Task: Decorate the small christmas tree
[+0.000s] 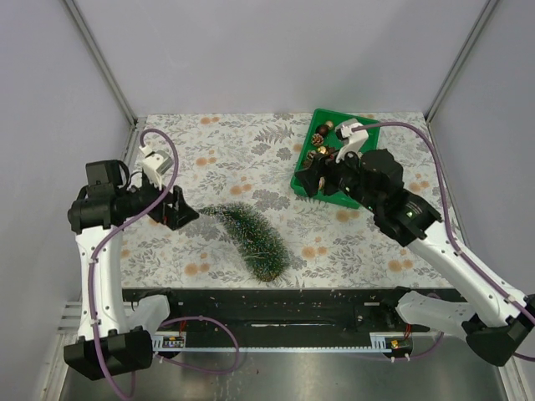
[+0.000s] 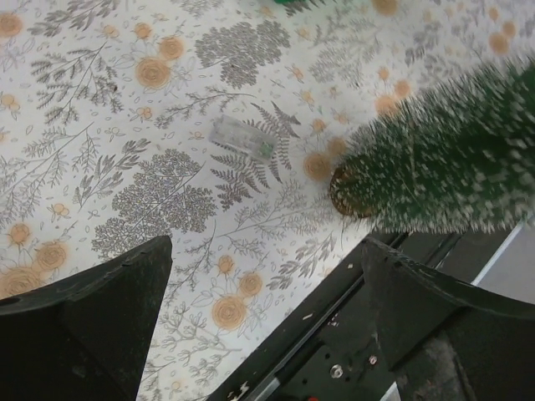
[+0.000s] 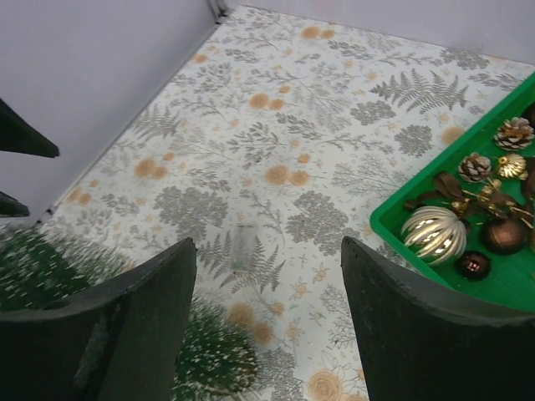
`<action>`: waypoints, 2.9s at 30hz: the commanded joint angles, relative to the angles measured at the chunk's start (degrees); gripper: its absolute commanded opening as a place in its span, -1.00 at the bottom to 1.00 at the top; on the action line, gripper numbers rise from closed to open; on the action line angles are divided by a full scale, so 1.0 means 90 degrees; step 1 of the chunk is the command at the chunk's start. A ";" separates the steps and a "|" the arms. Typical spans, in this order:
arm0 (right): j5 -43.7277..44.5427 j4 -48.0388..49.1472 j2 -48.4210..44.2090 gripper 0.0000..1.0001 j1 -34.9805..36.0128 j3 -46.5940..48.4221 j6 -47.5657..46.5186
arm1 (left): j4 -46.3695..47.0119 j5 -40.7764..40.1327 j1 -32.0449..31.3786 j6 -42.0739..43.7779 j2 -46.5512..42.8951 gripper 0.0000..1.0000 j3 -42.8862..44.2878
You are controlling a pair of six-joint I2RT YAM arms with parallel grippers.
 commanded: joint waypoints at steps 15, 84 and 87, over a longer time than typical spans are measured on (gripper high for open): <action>-0.0886 0.0039 -0.0436 0.48 0.0010 -0.0067 0.0126 | -0.2931 0.0694 -0.0332 0.5269 -0.2242 0.98 0.1083; -0.2566 -0.0019 0.0765 0.51 0.0010 0.1409 -0.0206 | 0.5439 0.1505 0.0184 -0.1716 -0.2841 0.98 0.0378; -0.2546 -0.0009 0.0648 0.53 0.0010 0.1311 -0.0196 | 0.5438 0.1980 0.0184 -0.2928 -0.2682 0.97 0.0537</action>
